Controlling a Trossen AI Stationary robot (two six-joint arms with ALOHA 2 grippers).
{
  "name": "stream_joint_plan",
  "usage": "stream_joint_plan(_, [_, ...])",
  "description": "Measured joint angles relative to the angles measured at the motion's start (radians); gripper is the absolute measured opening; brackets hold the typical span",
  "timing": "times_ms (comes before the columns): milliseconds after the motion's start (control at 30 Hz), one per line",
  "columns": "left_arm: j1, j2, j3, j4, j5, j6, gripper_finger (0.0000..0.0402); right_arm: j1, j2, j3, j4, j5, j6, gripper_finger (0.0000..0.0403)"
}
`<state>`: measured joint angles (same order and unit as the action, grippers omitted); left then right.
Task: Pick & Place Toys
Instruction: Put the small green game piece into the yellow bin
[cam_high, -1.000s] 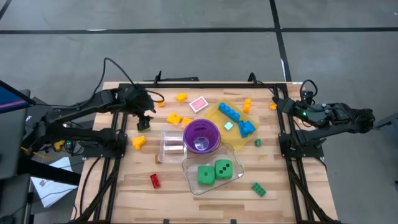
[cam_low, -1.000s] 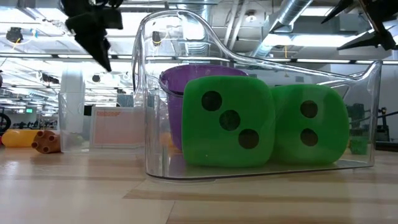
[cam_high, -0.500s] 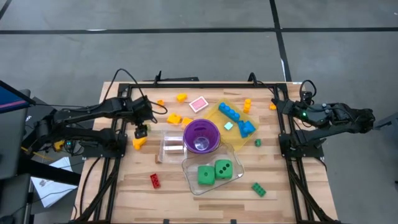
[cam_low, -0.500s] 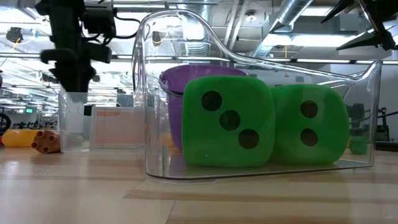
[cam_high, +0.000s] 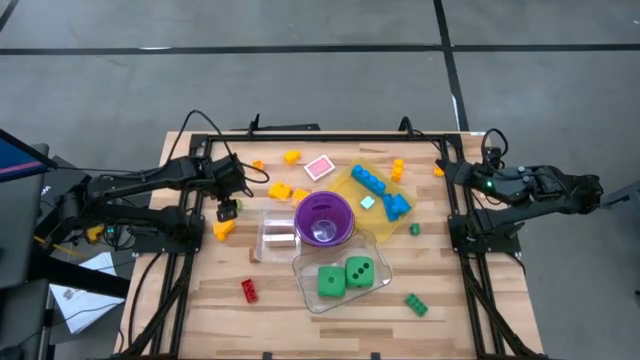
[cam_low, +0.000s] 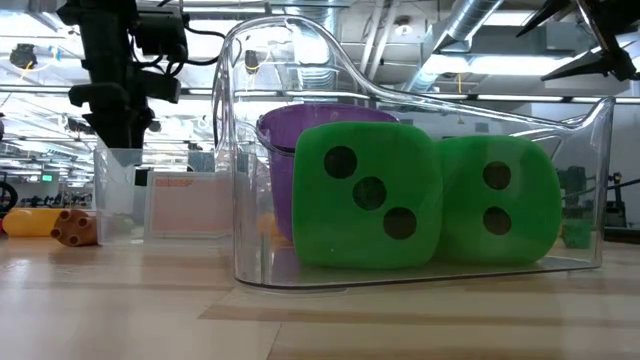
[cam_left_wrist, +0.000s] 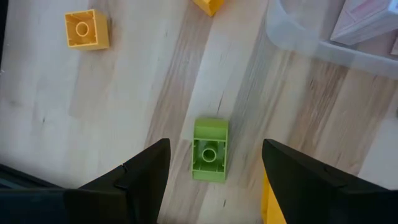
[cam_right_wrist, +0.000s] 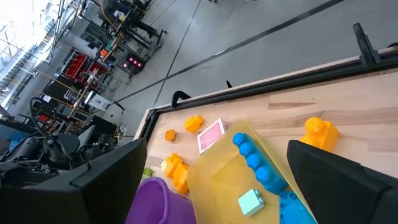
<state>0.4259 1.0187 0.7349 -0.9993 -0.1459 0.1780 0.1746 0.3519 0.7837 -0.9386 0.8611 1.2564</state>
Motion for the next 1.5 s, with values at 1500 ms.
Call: stream_joint_plan(1500, [0.013, 0.546, -0.015, 0.08, -0.062, 0.027, 0.0184, 0.001, 0.0, 0.0, -0.01, -0.03, -0.008, 0.0379])
